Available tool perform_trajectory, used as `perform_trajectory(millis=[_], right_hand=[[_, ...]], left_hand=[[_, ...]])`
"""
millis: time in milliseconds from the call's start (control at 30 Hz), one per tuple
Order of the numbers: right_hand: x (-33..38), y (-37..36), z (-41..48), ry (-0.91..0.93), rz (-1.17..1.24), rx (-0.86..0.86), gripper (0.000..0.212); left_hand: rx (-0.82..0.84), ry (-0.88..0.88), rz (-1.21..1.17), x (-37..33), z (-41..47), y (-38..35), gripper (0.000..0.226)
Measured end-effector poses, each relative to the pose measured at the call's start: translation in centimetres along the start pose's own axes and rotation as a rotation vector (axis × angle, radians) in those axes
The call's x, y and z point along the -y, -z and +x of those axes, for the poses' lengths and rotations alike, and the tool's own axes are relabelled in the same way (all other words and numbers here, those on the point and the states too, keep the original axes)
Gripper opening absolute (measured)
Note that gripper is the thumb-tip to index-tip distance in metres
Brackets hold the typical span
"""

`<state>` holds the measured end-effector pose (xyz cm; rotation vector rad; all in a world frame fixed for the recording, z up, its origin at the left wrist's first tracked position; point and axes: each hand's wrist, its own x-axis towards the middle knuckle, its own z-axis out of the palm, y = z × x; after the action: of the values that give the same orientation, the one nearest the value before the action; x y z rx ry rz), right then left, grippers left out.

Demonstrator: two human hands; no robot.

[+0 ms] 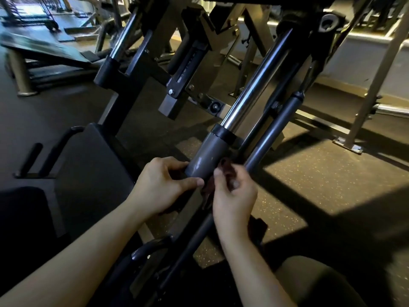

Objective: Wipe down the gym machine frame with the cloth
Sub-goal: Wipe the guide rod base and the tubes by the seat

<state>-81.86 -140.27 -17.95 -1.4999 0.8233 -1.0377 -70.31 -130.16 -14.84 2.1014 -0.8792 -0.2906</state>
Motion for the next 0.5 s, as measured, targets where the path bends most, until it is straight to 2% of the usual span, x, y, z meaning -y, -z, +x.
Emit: perform_trajectory(millis=[100, 233, 367, 433, 500], right_hand=[[0.2, 0.7, -1.0, -0.028, -0.007, 0.070, 0.015], [2.5, 0.9, 0.8, 0.264, -0.031, 0.055, 0.020], [0.8, 1.0, -0.5, 0.465, -0.269, 0.216, 0.024], [0.1, 1.8, -0.5, 0.561, -0.373, 0.276, 0.027], [0.6, 2.2, 0.8, 0.609, -0.413, 0.254, 0.028]], left_hand=[[0.034, 0.019, -0.013, -0.3, 0.1, 0.4, 0.060], [0.088, 0.042, -0.007, -1.0, 0.2, 0.7, 0.044], [0.163, 0.056, -0.093, -1.1, 0.6, 1.5, 0.023], [0.220, 0.080, -0.175, -1.1, 0.6, 2.0, 0.022], [0.265, 0.102, -0.236, -1.1, 0.6, 2.4, 0.024]])
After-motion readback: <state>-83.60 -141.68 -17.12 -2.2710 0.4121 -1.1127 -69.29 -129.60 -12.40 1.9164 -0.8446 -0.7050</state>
